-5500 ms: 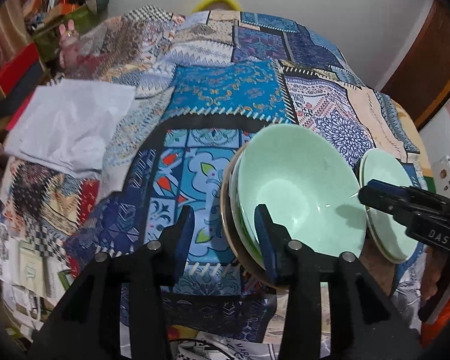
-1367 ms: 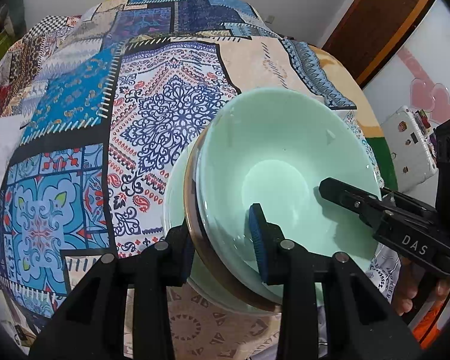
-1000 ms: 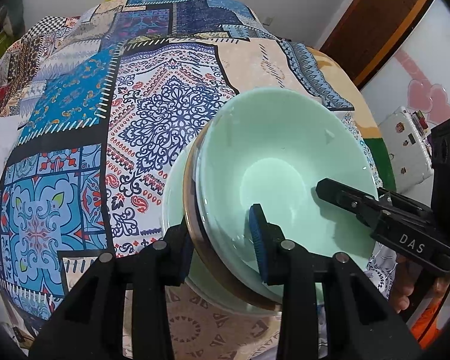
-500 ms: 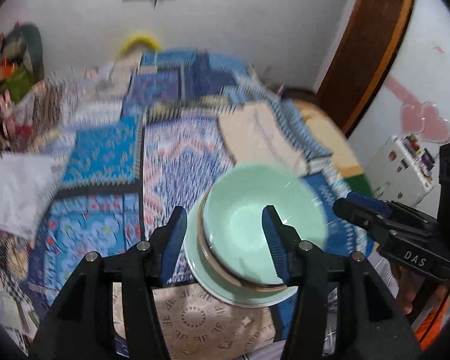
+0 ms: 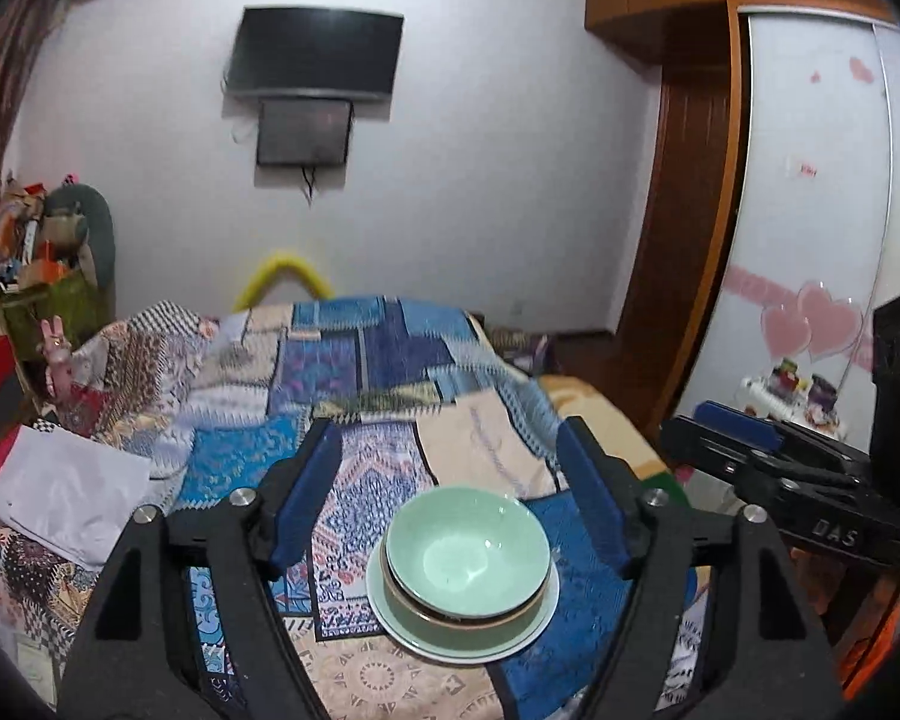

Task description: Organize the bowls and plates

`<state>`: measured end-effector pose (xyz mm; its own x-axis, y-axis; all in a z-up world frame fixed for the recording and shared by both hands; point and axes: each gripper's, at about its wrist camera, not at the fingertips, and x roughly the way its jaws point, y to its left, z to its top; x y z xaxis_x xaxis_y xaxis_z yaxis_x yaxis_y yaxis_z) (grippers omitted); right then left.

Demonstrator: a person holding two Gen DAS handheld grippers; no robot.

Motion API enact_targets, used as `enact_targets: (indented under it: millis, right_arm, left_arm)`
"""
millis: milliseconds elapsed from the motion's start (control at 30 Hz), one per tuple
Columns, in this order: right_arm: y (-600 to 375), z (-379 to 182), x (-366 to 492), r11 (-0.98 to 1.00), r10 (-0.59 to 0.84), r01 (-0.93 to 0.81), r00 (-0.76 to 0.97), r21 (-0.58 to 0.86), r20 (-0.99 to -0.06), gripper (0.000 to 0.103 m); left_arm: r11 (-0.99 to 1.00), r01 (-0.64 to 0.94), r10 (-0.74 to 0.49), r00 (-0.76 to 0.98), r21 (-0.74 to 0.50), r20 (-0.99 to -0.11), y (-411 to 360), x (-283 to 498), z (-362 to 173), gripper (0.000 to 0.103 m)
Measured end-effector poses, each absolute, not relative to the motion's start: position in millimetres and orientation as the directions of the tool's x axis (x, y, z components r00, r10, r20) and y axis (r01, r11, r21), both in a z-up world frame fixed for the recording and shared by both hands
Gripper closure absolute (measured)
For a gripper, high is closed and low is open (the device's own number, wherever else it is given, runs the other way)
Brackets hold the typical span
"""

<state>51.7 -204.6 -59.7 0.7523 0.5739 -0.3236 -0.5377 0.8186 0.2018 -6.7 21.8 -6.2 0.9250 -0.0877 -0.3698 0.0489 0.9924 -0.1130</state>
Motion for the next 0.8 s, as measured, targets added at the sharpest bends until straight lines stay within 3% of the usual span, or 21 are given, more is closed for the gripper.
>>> enact_targets:
  millis: [100, 200, 367, 500, 800]
  right_arm:
    - [-207.6, -55.3, 45.1, 0.816, 0.577, -0.544, 0.764, 0.194, -0.287, 0.030]
    - [-209.1, -52.3, 40.9, 0.817, 0.577, -0.547, 0.774, 0.184, -0.261, 0.021]
    - [-210.2, -53.1, 38.0, 0.821, 0.571, -0.544, 0.787, 0.172, -0.235, 0.014]
    - [-211.4, -52.6, 33.1, 0.828, 0.560, -0.533, 0.800, 0.172, -0.217, 0.001]
    - [-211.8, -52.1, 28.1, 0.838, 0.546, -0.525, 0.811, 0.149, -0.210, 0.000]
  left_arm:
    - [0.993, 0.036, -0.072, 0.942, -0.115, -0.327, 21.3, -20.2, -0.7, 0.008]
    - [0.994, 0.026, -0.056, 0.954, -0.103, -0.294, 18.8, -29.9, 3.1, 0.003]
    - [0.996, 0.007, -0.029, 0.968, -0.087, -0.250, 15.8, -41.0, 4.0, 0.000]
    - [0.997, -0.001, -0.017, 0.972, -0.076, -0.234, 13.8, -45.0, 3.0, 0.000]
    - [0.998, -0.002, -0.014, 0.972, -0.070, -0.233, 10.6, -51.4, -1.0, 0.000]
